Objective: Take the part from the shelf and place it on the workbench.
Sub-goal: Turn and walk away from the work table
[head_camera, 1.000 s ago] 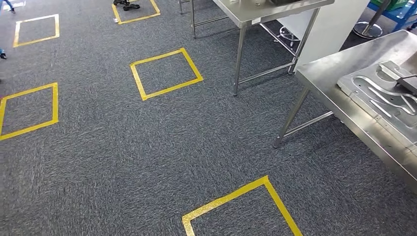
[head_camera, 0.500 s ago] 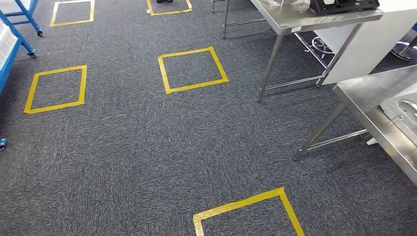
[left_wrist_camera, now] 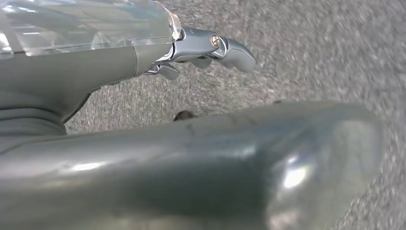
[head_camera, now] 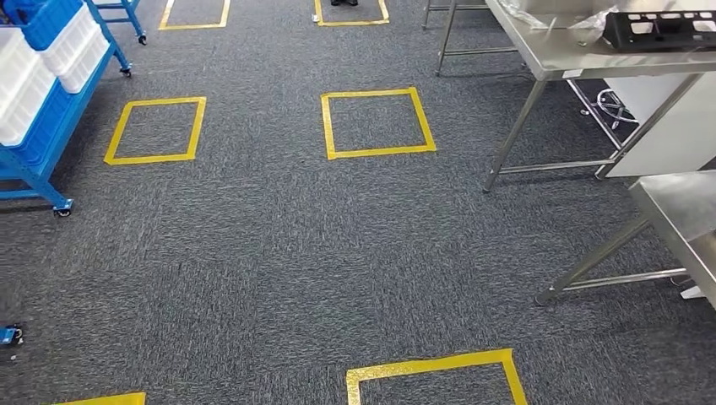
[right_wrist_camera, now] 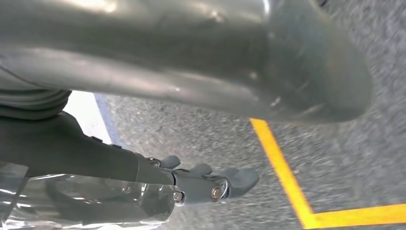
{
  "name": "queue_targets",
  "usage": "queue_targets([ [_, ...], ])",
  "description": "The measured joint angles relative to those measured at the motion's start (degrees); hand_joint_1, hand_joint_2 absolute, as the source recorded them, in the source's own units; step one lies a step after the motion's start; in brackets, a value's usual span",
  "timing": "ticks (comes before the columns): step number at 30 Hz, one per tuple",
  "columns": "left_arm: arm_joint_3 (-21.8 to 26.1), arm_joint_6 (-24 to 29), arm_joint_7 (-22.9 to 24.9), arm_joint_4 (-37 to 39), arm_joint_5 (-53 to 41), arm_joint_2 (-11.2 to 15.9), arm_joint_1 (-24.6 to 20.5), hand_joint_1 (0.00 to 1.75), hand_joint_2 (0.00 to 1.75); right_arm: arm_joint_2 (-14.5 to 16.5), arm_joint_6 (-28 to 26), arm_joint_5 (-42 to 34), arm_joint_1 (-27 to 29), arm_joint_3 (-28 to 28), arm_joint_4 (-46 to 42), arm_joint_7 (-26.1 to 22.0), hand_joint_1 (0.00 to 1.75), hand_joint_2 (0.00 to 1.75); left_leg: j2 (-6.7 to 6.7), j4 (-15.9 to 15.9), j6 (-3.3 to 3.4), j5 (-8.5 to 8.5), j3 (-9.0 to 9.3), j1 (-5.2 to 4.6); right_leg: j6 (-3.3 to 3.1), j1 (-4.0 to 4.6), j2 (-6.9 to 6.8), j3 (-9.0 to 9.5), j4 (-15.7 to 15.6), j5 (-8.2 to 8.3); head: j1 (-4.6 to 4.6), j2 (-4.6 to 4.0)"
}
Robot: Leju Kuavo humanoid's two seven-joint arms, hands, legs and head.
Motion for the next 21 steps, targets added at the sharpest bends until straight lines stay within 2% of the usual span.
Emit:
queue_targets([
  [2, 0.0, -0.1, -0.3, 0.1, -0.2, -0.1, 0.0, 0.0, 0.0, -0.1, 0.1, 0.1, 0.0, 0.0, -0.3, -0.5, 0.0, 0.0, 1.99, -6.5, -1.67, 3.23, 3.1, 1.09, 1.57, -0.52, -1.05, -0.17, 1.8, -1.36, -0.1, 0.0],
  [3, -0.1, -0.2, -0.4, 0.1, -0.4, -0.3, -0.1, 0.0, 0.0, -0.1, 0.1, 0.1, 0.0, 0.0, -0.5, -0.7, 0.0, 0.0, 2.78, -8.2, -1.72, 3.88, 3.91, 1.32, 2.29, -0.65, -1.46, -0.4, 2.9, -2.23, -0.04, 0.01],
  [4, -0.1, -0.2, -0.6, 0.0, -0.5, -0.4, -0.2, 0.0, 0.0, -0.1, 0.1, 0.2, 0.0, 0.0, -0.7, -0.9, 0.0, 0.0, 3.27, -8.6, -1.36, 3.81, 3.94, 1.33, 2.83, -0.59, -1.77, -0.59, 3.8, -2.94, 0.13, 0.01],
  [6, -0.1, -0.2, -0.9, -0.1, -0.7, -0.3, -0.3, 0.0, 0.0, 0.1, 0.2, 0.3, 0.0, 0.0, -0.9, -1.1, 0.0, 0.0, 2.53, -7.6, 0.41, 3.39, 3.26, 0.89, 3.22, -0.81, -2.34, -0.63, 4.6, -3.65, 0.61, 0.02],
  [7, -0.1, -0.2, -1.0, -0.2, -0.8, -0.2, -0.2, 0.0, 0.0, 0.3, 0.3, 0.4, 0.0, 0.0, -1.0, -1.1, 0.0, 0.0, 2.03, -7.5, 1.01, 3.36, 3.09, 0.66, 3.3, -1.05, -2.1, -0.52, 4.8, -3.96, 0.78, 0.02],
  [9, -0.1, -0.2, -1.1, -0.3, -0.9, 0.1, -0.2, 0.0, 0.0, 0.6, 0.6, 0.6, 0.0, 0.0, -1.0, -1.1, 0.0, 0.0, 1.04, -7.6, 1.87, 3.55, 2.99, 0.08, 3.09, -1.41, -0.12, -1.5, 7.3, -6.24, 0.9, 0.01],
  [11, -0.1, -0.1, -1.1, -0.3, -0.9, 0.2, -0.2, 0.0, 0.0, 0.8, 0.8, 0.8, 0.2, 0.0, -1.0, -0.9, 0.0, 0.0, 0.0, -7.9, 2.5, 3.89, 2.82, -0.65, 2.22, -0.97, 2.12, -5.02, 14.6, -10.39, 1.05, 0.01],
  [12, -0.1, -0.1, -1.1, -0.3, -0.9, 0.2, -0.2, 0.0, 0.0, 0.9, 0.8, 0.8, 0.3, 0.0, -0.9, -0.8, 0.0, 0.0, -0.63, -7.9, 2.76, 4.01, 2.7, -1.06, 1.66, -0.51, 2.53, -7.13, 18.6, -11.95, 1.1, 0.02],
  [13, -0.1, -0.1, -1.1, -0.3, -0.9, 0.3, -0.1, 0.0, 0.0, 1.0, 0.8, 0.9, 0.3, 0.0, -1.0, -0.6, 0.0, 0.0, -1.34, -8.0, 2.98, 4.09, 2.61, -1.48, 1.03, 0.05, 2.76, -8.76, 21.3, -12.48, 1.11, 0.02],
  [14, -0.1, -0.1, -1.1, -0.3, -1.0, 0.3, -0.1, 0.0, 0.0, 1.0, 0.8, 0.9, 0.4, 0.0, -1.0, -0.5, 0.0, 0.0, -2.09, -8.0, 3.16, 4.14, 2.59, -1.84, 0.32, 0.7, 2.97, -9.43, 21.9, -11.75, 1.1, 0.02],
  [15, -0.1, 0.0, -1.0, -0.3, -1.0, 0.3, 0.0, 0.0, 0.0, 1.0, 0.8, 1.0, 0.4, 0.0, -1.0, -0.3, 0.0, 0.0, -2.88, -8.0, 3.31, 4.17, 2.65, -2.11, -0.46, 1.41, 3.3, -9.06, 20.3, -9.96, 1.1, 0.01],
  [16, -0.1, 0.0, -1.0, -0.3, -1.1, 0.2, 0.0, 0.0, 0.0, 1.1, 0.8, 1.0, 0.4, 0.0, -1.0, -0.2, 0.0, 0.0, -3.65, -8.0, 3.45, 4.22, 2.74, -2.28, -1.35, 2.18, 3.98, -7.81, 17.0, -7.49, 1.09, 0.01],
  [18, -0.1, 0.0, -1.0, -0.3, -1.2, 0.0, -0.1, 0.0, 0.0, 1.0, 0.8, 1.1, 0.4, 0.0, -1.0, -0.1, 0.0, 0.0, -5.05, -8.1, 3.6, 4.35, 2.81, -2.4, -2.94, 3.45, 6.42, -4.89, 9.5, -3.62, 1.09, 0.01],
  [19, -0.1, 0.0, -1.0, -0.3, -1.3, -0.1, -0.1, 0.0, 0.0, 1.0, 0.8, 1.1, 0.4, 0.0, -1.1, 0.0, 0.0, 0.0, -5.65, -8.2, 3.59, 4.45, 2.78, -2.42, -3.42, 3.83, 7.21, -4.02, 7.2, -2.68, 1.15, 0.02],
  [20, -0.1, 0.0, -0.9, -0.3, -1.3, -0.1, -0.1, 0.0, 0.0, 1.0, 0.8, 1.1, 0.4, 0.0, -1.1, 0.0, 0.0, 0.0, -6.22, -8.3, 3.49, 4.58, 2.71, -2.44, -3.66, 4.01, 7.48, -3.69, 6.2, -2.44, 1.21, 0.02],
  [21, -0.1, 0.0, -0.9, -0.3, -1.3, -0.2, 0.0, 0.0, 0.0, 1.0, 0.8, 1.1, 0.4, 0.0, -1.1, 0.0, 0.0, 0.0, -6.84, -8.6, 3.29, 4.75, 2.68, -2.5, -3.76, 4.01, 6.87, -3.57, 5.9, -2.25, 1.28, 0.02],
])
